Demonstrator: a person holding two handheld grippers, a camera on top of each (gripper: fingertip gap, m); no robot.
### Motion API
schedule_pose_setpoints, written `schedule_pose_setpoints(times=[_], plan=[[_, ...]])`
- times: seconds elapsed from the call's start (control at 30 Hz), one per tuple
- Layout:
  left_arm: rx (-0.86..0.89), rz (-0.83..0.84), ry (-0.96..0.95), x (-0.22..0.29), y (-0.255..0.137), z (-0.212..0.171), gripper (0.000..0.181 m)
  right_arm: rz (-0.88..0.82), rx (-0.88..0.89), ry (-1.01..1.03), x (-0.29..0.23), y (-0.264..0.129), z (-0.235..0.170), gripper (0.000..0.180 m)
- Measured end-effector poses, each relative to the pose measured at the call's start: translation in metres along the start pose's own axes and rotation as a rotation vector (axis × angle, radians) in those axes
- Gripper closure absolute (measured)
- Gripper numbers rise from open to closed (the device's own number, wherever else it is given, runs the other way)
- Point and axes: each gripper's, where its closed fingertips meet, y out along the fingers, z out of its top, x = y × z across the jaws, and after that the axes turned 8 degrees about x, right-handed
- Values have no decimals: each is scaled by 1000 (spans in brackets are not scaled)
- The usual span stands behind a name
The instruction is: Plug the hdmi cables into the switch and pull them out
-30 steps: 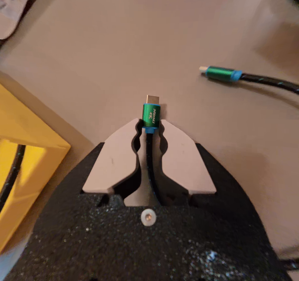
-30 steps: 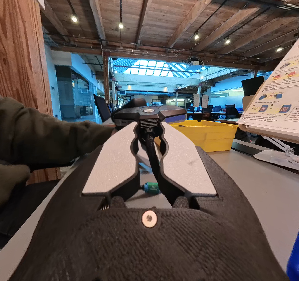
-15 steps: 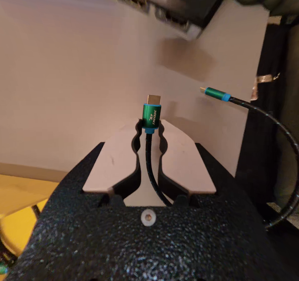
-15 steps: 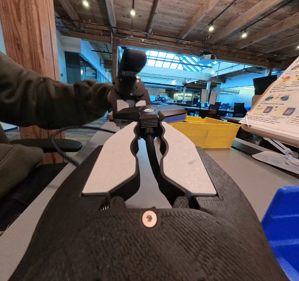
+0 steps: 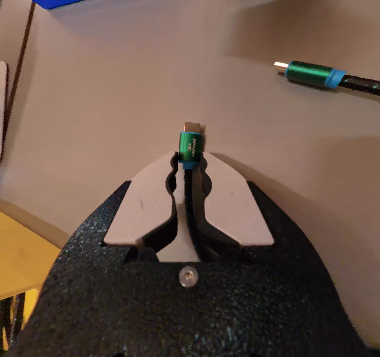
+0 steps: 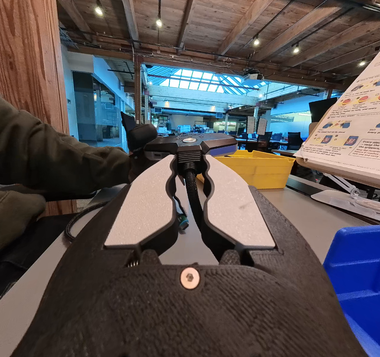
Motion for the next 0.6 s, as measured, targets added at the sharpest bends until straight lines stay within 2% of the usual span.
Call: schedule_pose_setpoints(times=[0.03,0.6], plan=[[-1,13,18,-1,1,1,161,0,0,0,0,0,0,157],[-56,253,176,-19,5,1,162,-1,-6,-6,-1,0,-1,157]])
